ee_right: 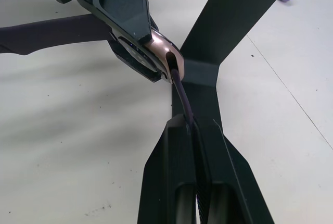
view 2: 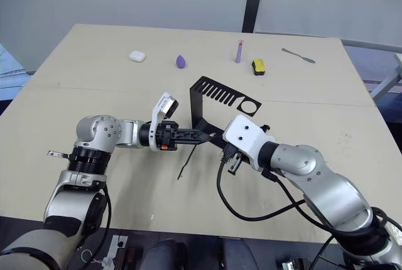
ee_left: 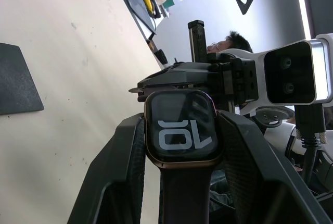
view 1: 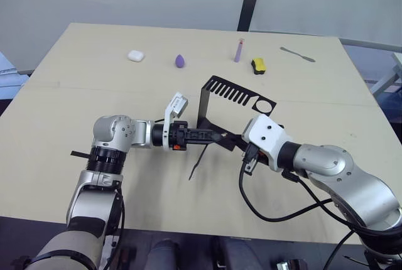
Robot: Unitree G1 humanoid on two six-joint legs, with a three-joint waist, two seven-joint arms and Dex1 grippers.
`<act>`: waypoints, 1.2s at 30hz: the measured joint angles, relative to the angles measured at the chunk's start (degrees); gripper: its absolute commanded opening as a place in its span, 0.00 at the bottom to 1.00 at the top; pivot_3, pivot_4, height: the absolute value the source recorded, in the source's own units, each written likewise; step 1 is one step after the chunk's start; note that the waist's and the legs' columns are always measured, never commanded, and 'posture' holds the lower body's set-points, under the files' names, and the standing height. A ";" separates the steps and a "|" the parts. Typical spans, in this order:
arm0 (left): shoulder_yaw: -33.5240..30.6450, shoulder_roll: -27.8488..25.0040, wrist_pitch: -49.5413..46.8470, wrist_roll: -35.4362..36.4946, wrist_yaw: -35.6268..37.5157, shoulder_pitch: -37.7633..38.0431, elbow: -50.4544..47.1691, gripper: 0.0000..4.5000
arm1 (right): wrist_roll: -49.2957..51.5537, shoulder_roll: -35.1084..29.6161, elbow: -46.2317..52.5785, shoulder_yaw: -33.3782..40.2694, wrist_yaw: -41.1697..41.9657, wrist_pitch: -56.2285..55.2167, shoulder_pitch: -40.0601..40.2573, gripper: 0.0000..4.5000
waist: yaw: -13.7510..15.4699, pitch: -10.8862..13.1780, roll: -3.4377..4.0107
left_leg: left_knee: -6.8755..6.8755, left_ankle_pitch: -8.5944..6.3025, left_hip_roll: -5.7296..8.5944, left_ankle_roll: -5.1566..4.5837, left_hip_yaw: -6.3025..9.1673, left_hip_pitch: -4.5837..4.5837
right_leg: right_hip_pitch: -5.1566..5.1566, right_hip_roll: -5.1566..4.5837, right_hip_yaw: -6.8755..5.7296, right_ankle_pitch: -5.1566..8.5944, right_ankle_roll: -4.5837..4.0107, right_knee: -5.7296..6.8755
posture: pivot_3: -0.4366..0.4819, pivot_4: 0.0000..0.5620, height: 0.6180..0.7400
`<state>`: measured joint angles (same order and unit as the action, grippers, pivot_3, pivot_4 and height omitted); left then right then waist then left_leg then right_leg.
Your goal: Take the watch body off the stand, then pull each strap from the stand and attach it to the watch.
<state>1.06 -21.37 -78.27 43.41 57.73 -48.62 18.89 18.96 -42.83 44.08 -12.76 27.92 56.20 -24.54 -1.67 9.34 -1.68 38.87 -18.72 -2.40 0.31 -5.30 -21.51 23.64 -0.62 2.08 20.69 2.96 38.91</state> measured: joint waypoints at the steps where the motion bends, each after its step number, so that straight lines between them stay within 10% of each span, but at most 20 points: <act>1: 0.00 0.00 0.02 0.00 0.01 0.00 0.02 0.35 | 0.00 0.00 0.00 0.00 0.00 0.00 -0.01 0.00 | 0.00 0.00 0.00 | 0.00 0.00 0.00 0.00 0.00 0.00 | 0.00 0.00 0.00 0.00 0.00 0.00 | 0.48 0.27 1.00; 36: 0.12 -0.02 0.76 -0.47 0.63 -0.25 1.66 0.35 | 0.12 -0.32 0.02 0.02 0.00 0.16 -0.95 0.00 | 0.00 0.00 0.00 | -0.01 0.00 0.00 0.00 0.00 0.00 | 0.00 0.00 0.00 0.00 0.00 -0.01 | 0.48 0.27 1.00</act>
<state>1.18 -21.40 -77.51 42.94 58.36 -48.87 20.55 19.08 -43.15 44.10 -12.74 27.92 56.36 -25.49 -1.67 9.34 -1.68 38.86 -18.72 -2.40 0.31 -5.29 -21.51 23.64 -0.62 2.08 20.69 2.96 38.90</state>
